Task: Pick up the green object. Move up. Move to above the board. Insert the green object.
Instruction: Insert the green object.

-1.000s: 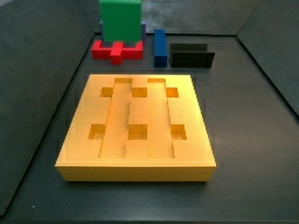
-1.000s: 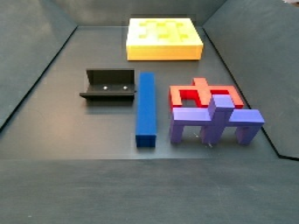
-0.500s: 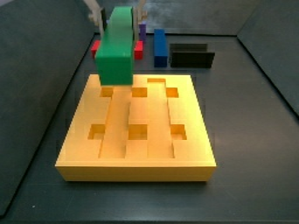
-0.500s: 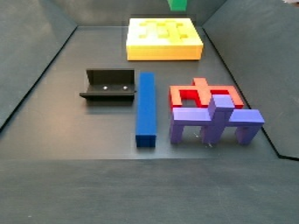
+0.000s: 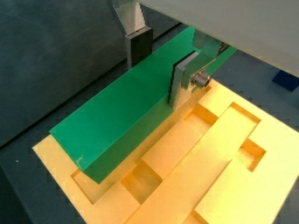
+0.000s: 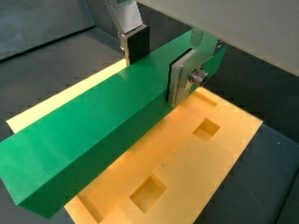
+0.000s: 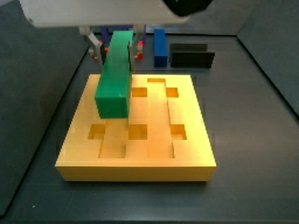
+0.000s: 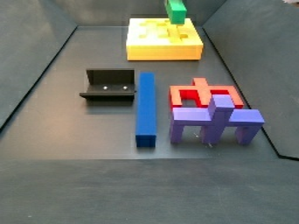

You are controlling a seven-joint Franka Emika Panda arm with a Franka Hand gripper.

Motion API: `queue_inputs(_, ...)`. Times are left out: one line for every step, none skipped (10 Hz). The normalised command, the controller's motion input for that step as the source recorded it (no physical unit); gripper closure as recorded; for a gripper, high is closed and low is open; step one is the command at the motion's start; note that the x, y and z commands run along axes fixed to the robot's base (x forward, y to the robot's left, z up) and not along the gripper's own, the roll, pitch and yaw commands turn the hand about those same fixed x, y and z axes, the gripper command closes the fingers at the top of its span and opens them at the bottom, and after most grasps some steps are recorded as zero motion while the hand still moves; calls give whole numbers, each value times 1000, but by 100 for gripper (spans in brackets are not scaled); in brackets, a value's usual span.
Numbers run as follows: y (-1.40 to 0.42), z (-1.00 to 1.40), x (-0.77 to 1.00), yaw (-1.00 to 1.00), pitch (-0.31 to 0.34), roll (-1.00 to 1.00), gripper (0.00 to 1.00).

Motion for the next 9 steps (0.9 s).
queue_inputs(-60, -646, -14, 0, -34, 29, 100)
queue_inputs(-74, -663, 0, 0, -73, 0, 100)
queue_inputs(-80, -646, 0, -37, -36, 0, 100)
queue_inputs(-83, -614, 0, -40, -33, 30, 100)
queue_inputs(-117, -600, 0, -3, -19, 130, 100)
queue_inputs(-154, -537, 0, 0, 0, 180, 100)
queue_inputs(-166, -480, 0, 0, 0, 161, 100)
queue_inputs(-180, -386, 0, 0, 0, 127, 100)
queue_inputs(-200, -409, 0, -9, 0, 199, 100)
